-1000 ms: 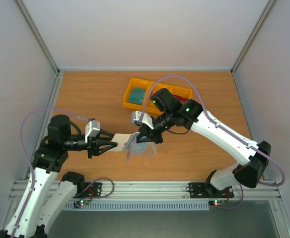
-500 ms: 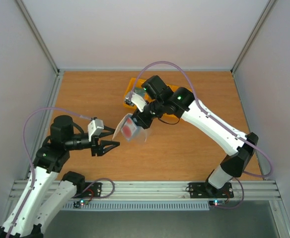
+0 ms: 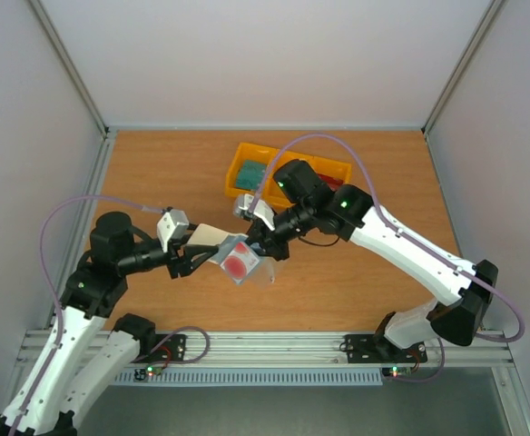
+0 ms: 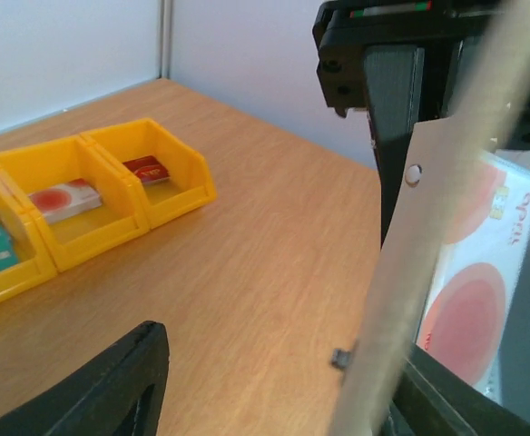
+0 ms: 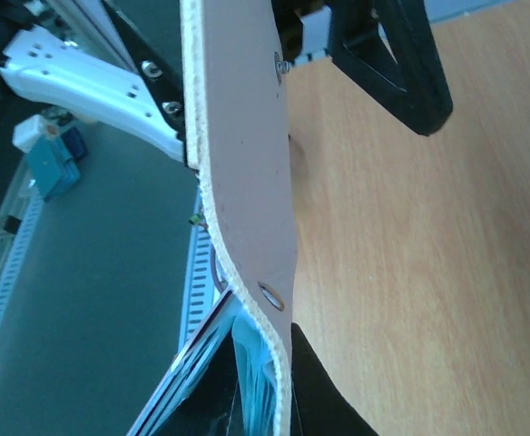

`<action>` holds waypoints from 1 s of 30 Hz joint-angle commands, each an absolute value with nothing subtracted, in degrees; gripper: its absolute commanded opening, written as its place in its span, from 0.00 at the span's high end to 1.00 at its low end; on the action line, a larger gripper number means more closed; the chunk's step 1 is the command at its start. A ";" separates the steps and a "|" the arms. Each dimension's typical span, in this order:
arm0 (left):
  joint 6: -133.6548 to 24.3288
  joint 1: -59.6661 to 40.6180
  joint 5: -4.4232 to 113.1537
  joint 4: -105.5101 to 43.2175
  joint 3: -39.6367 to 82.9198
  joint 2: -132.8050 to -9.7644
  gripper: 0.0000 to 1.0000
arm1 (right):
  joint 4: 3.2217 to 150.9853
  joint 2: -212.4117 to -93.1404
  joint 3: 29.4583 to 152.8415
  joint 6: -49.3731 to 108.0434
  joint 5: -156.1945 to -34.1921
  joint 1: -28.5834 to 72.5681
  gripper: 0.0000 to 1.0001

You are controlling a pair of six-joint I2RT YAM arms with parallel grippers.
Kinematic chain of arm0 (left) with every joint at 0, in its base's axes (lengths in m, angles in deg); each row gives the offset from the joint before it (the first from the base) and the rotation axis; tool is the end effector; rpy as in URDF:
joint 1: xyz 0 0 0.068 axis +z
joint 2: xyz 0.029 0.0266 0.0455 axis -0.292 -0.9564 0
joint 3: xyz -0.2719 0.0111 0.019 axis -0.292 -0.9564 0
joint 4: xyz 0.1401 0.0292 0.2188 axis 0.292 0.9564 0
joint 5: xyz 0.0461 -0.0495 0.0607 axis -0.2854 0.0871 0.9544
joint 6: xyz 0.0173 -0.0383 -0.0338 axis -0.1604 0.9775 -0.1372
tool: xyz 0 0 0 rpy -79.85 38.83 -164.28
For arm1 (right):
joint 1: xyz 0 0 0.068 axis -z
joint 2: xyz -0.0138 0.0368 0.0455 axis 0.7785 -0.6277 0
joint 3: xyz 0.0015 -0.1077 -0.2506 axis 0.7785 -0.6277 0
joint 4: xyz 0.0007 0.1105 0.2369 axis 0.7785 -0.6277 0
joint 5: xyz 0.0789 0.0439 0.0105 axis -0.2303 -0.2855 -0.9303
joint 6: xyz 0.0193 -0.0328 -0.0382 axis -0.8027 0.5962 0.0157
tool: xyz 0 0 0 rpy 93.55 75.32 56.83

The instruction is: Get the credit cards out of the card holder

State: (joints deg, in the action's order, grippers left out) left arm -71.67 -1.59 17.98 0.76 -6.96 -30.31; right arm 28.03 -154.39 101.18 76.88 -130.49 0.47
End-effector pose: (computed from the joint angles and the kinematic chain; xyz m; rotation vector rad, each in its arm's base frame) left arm 0.1129 -0.0642 0.3258 0.8987 1.7009 -0.9014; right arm 0.1692 0.2448 0.3751 -1.8813 1.3390 0.9723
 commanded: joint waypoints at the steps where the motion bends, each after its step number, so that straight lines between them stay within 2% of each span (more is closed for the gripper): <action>1: -62.32 -1.05 13.91 -4.67 -8.84 -30.06 0.38 | 39.85 -149.53 97.14 76.34 -142.42 0.71 0.98; 5: -47.58 -1.04 0.97 -25.76 -14.71 -29.49 0.33 | 51.67 -146.54 91.11 70.91 -141.95 0.67 0.99; 7: -38.08 -1.04 0.96 -40.62 -18.46 -28.82 0.31 | 56.24 -145.90 89.37 68.99 -140.60 0.70 0.99; 8: -35.17 -1.10 1.94 -43.10 -19.32 -28.76 0.32 | 57.62 -145.88 88.89 68.34 -140.19 0.66 0.99; 13: -32.66 -1.18 2.42 -43.99 -19.17 -30.31 0.47 | 61.46 -145.94 87.80 67.39 -140.25 0.58 0.99; 17: -31.55 -1.80 1.13 -43.61 -20.79 -29.79 0.42 | 64.99 -145.00 86.66 67.75 -138.73 0.59 0.99; 19: -30.32 -1.83 1.27 -44.41 -21.17 -30.01 0.45 | 66.46 -144.84 86.60 67.79 -139.24 0.59 0.99; 20: -29.63 -1.86 1.50 -44.77 -21.11 -30.13 0.50 | 66.82 -144.97 86.62 67.69 -139.80 0.60 0.99; 23: -29.25 -1.84 2.60 -45.12 -20.63 -30.20 0.80 | 65.71 -145.45 86.62 68.41 -140.62 0.59 0.99; 25: -29.09 -1.84 2.37 -45.51 -20.56 -30.02 0.93 | 63.13 -144.99 86.64 70.25 -140.39 0.63 0.99; 26: -28.94 -1.83 2.29 -45.28 -20.55 -29.90 0.98 | 62.10 -144.59 86.66 71.28 -140.44 0.67 0.99; 28: -28.89 -1.84 2.00 -43.72 -20.37 -29.77 1.00 | 59.91 -143.88 86.55 73.28 -140.39 0.78 0.96; 29: -29.23 -1.83 1.97 -42.42 -20.20 -29.76 1.00 | 58.92 -143.70 86.50 74.12 -140.44 1.04 0.92; 30: -29.70 -1.83 2.46 -40.73 -19.86 -29.63 1.00 | 57.30 -143.72 86.76 74.93 -140.35 1.32 0.82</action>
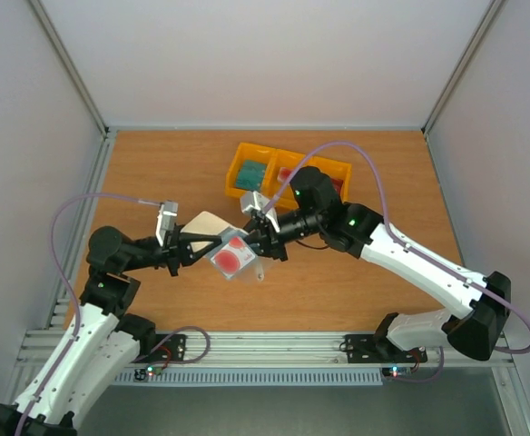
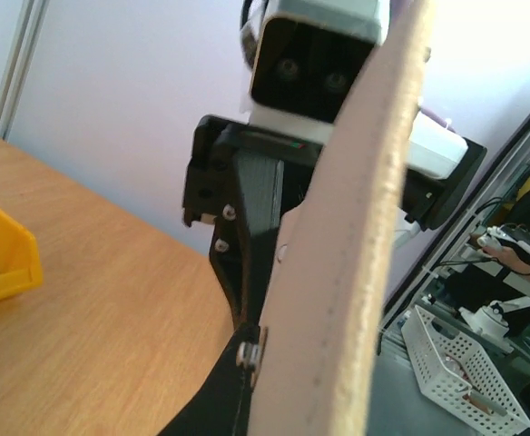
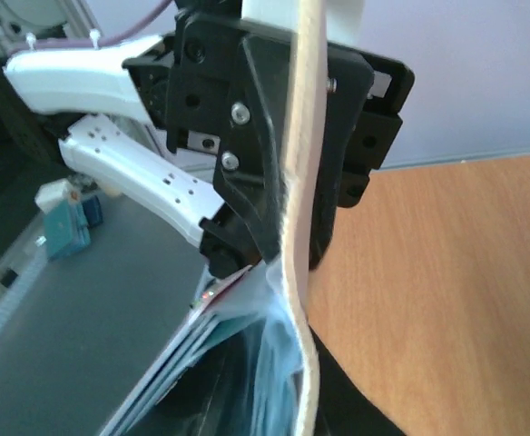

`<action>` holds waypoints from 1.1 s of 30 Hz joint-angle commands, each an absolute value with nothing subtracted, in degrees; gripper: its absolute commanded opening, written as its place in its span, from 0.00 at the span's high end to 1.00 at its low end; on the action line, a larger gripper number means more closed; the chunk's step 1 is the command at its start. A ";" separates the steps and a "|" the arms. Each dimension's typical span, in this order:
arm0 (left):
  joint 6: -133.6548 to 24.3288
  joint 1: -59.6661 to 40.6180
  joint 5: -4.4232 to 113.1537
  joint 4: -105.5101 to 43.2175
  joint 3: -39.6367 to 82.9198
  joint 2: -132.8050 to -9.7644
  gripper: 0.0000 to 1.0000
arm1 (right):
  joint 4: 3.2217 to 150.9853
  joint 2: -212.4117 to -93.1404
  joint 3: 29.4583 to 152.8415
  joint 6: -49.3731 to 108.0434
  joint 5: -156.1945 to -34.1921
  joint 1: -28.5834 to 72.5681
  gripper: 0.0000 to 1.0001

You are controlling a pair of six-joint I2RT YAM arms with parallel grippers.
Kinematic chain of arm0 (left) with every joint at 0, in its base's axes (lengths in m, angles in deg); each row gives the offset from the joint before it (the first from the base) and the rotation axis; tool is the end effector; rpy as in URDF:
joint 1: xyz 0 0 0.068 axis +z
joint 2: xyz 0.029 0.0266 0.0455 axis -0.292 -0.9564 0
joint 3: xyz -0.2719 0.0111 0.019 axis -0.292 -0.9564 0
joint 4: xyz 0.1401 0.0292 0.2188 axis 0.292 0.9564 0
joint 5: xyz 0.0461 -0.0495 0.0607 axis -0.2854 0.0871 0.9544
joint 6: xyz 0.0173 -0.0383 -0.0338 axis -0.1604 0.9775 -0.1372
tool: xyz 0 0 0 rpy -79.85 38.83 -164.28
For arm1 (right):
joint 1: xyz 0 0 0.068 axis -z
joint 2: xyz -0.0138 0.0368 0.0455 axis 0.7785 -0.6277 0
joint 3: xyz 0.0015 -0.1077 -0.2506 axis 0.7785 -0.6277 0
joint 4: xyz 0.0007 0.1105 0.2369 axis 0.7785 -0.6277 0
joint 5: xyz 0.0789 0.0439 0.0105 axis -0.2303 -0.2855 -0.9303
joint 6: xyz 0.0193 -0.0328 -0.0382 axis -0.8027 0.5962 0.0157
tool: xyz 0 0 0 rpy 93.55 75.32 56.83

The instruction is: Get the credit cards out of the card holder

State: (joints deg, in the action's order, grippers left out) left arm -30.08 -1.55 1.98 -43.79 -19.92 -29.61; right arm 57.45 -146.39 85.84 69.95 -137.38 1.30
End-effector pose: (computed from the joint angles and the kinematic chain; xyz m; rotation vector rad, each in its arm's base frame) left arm 0.1210 -0.0731 0.3250 0.7502 1.4825 -1.4621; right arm 0.1645 0.2371 0.3689 -1.6882 1.0384 1.0437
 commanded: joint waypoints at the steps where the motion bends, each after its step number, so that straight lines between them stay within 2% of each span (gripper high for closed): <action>1: -31.19 -1.83 3.64 -37.89 -19.33 -29.54 1.00 | 54.58 -143.99 87.48 76.08 -139.75 1.72 0.67; 3: -35.85 -1.88 8.72 -26.39 -16.52 -29.18 1.00 | 45.85 -144.27 89.97 80.72 -134.67 2.62 0.50; 4: -41.81 -1.85 12.75 -19.95 -14.78 -28.91 1.00 | 41.06 -144.04 91.04 83.69 -130.86 3.13 0.46; 8: -61.00 -1.87 28.34 -4.21 -9.33 -28.38 1.00 | 28.75 -138.72 90.93 91.72 -116.35 7.77 0.41; 11: -73.25 -1.88 33.09 -1.37 -7.73 -28.75 1.00 | 26.92 -134.97 90.76 94.33 -107.29 8.44 0.41; 12: -75.63 -1.88 33.22 -0.68 -7.26 -29.17 1.00 | 27.22 -134.62 91.13 94.26 -106.54 8.43 0.43; 14: -77.85 -2.19 32.23 0.44 -6.79 -29.90 1.00 | 29.35 -135.38 92.57 91.32 -108.42 7.60 0.56; 16: -77.90 -2.86 30.27 1.14 -6.67 -30.50 1.00 | 33.92 -136.83 92.58 90.73 -109.82 2.24 0.64; 20: -75.31 -4.27 25.91 1.28 -6.75 -30.87 1.00 | 42.71 -142.39 91.41 102.38 -107.35 -10.99 0.68; 26: -72.88 -4.73 24.46 2.68 -6.16 -31.11 1.00 | 40.10 -154.67 101.39 106.82 -107.62 -11.46 0.78; 30: -70.48 -4.74 19.78 1.51 -6.63 -31.07 1.00 | 43.39 -157.08 101.10 108.75 -102.30 -11.50 0.85; 33: -67.64 -4.76 17.15 0.98 -6.79 -31.51 1.00 | 42.13 -158.26 102.04 111.11 -101.40 -11.48 0.85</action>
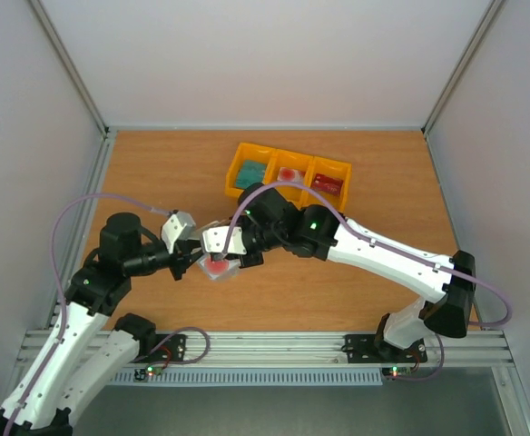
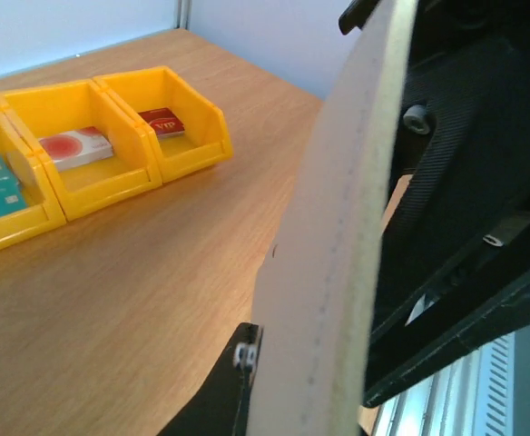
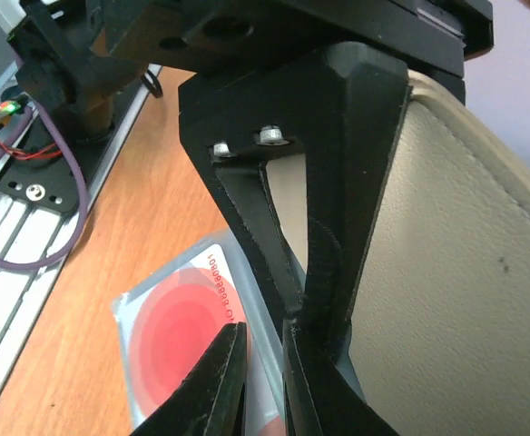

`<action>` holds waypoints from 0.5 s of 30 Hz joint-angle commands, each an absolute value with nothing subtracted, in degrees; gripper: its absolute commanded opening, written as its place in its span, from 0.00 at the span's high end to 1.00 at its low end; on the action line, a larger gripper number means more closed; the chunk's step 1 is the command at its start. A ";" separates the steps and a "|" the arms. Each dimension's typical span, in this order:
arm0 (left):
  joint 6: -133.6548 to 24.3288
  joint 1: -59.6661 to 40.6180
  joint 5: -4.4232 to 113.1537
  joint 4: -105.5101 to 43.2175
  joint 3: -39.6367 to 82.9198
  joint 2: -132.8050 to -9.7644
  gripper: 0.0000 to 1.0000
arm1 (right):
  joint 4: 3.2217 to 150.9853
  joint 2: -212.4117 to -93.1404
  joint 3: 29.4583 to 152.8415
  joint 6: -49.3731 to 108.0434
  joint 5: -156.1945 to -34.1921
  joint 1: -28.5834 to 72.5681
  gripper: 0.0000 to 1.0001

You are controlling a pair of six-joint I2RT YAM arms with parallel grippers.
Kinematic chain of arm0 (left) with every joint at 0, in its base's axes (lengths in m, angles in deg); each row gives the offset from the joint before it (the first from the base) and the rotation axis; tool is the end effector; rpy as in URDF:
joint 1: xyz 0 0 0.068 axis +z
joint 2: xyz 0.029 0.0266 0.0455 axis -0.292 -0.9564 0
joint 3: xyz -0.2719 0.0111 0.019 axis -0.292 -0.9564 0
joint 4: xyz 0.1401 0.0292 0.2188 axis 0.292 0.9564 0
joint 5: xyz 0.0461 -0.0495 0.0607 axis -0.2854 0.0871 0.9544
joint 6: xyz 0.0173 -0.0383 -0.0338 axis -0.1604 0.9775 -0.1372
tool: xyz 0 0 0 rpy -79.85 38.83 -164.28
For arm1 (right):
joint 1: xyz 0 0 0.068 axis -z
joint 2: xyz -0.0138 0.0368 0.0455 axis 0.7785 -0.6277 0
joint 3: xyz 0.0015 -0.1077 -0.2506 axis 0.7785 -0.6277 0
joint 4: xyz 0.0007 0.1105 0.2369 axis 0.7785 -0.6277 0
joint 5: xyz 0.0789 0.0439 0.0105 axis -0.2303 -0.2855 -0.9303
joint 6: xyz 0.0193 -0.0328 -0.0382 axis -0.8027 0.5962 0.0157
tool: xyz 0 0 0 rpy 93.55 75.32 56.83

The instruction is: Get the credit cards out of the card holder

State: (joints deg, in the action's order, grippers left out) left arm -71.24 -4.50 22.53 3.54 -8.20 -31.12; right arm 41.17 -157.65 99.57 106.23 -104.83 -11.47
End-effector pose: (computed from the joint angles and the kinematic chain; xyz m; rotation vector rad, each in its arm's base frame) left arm 0.1140 -0.0693 0.3120 0.8883 1.8049 -0.8854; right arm 0.1438 0.3003 0.3615 -2.0920 0.7396 0.2658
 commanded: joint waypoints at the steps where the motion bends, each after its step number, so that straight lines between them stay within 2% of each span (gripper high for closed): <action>1: -67.19 -4.80 16.93 1.01 -6.72 -31.60 1.00 | 41.25 -158.49 101.83 112.22 -101.09 -11.46 0.85; 12: -58.10 -4.73 10.80 -2.51 -6.49 -31.84 1.00 | 35.34 -160.65 99.34 122.49 -91.39 -11.52 0.75; 15: -57.69 -4.73 10.27 -2.17 -6.49 -31.95 1.00 | 37.62 -160.77 98.37 123.80 -87.92 -12.24 0.67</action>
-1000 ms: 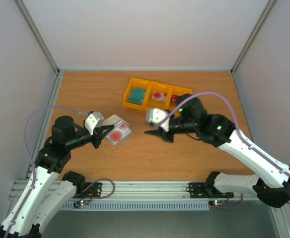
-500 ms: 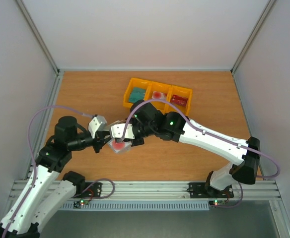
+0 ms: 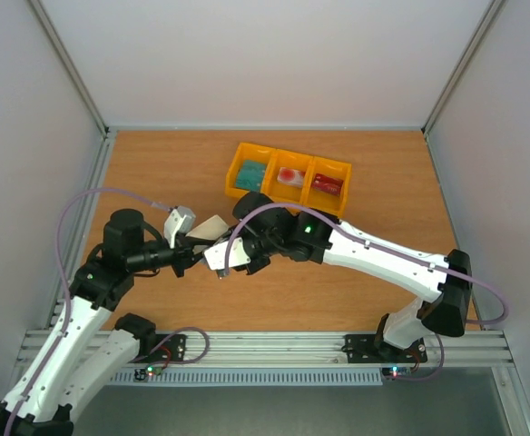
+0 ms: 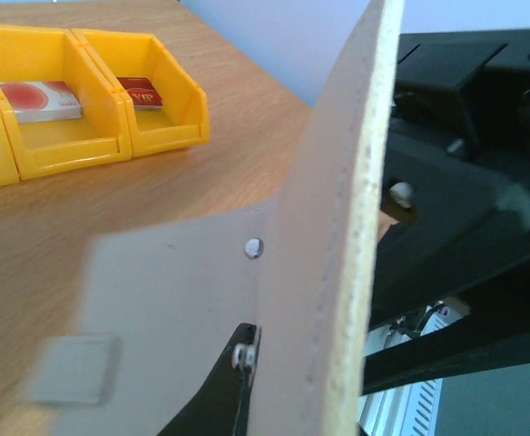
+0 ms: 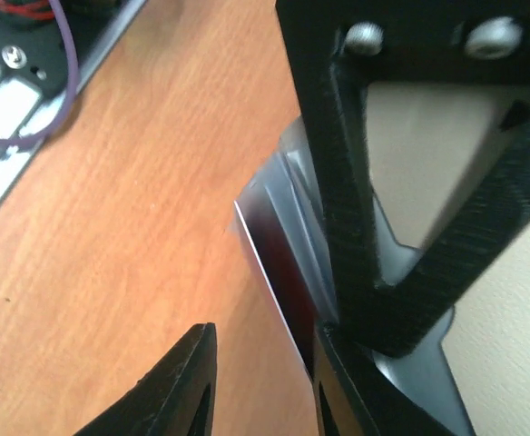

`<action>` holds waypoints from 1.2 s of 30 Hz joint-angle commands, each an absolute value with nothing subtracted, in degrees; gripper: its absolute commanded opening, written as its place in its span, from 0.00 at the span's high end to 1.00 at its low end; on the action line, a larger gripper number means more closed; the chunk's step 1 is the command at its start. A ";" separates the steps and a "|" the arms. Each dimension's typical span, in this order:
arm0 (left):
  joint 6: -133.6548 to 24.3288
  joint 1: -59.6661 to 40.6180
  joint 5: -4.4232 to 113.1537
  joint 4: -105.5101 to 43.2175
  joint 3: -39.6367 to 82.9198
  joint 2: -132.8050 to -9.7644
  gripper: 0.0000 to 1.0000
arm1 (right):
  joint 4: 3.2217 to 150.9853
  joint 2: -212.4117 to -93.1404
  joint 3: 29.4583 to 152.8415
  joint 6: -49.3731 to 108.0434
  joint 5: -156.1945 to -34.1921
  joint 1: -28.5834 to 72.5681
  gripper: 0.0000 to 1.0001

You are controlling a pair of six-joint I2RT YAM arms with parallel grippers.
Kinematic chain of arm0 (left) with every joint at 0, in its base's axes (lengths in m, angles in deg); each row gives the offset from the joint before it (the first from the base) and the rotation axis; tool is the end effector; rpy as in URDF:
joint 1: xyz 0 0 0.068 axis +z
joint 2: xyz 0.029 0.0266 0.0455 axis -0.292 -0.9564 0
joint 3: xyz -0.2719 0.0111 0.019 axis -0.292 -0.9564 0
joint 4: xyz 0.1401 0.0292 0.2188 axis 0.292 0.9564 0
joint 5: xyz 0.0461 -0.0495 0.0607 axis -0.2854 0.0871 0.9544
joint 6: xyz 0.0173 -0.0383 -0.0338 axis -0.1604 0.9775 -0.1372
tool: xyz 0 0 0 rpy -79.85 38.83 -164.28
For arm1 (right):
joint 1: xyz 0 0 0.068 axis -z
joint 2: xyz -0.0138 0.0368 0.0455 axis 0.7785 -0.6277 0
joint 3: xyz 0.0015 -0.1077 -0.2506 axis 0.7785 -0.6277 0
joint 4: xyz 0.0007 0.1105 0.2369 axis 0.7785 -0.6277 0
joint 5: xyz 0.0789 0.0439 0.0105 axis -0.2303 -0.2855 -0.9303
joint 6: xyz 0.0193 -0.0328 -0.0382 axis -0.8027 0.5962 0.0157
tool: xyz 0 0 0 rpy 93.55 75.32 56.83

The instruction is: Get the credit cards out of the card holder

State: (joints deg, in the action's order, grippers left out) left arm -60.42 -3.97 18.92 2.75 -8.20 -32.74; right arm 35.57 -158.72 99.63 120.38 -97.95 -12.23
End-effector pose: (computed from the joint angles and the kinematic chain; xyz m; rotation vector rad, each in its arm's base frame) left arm 0.1185 -0.0716 0.3106 0.7539 1.9093 -1.0636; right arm 0.1427 0.2988 0.3474 -2.2706 0.5686 0.0340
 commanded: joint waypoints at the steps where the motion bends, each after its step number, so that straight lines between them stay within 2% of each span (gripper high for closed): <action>1: -57.64 -4.73 10.09 -2.07 -6.56 -32.00 1.00 | 37.58 -160.92 98.54 124.07 -87.75 -12.58 0.66; 6: -56.87 -4.73 10.19 -2.44 -6.84 -32.22 1.00 | 36.95 -162.39 99.24 125.45 -83.36 -15.05 0.66; 14: -58.00 -4.73 11.05 -1.16 -7.11 -32.37 1.00 | 38.95 -163.71 100.74 126.91 -78.10 -17.87 0.83; 22: -64.42 -4.90 14.98 3.53 -7.87 -32.53 1.00 | 31.25 -163.95 107.29 119.40 -86.38 -18.67 0.97; 28: -71.02 -8.54 20.00 7.14 -8.27 -32.53 1.00 | 29.85 -162.50 108.44 115.20 -92.34 -18.67 0.99; 36: -73.26 -9.39 22.44 8.00 -8.97 -32.57 1.00 | 29.01 -161.26 108.08 112.42 -94.78 -18.58 0.95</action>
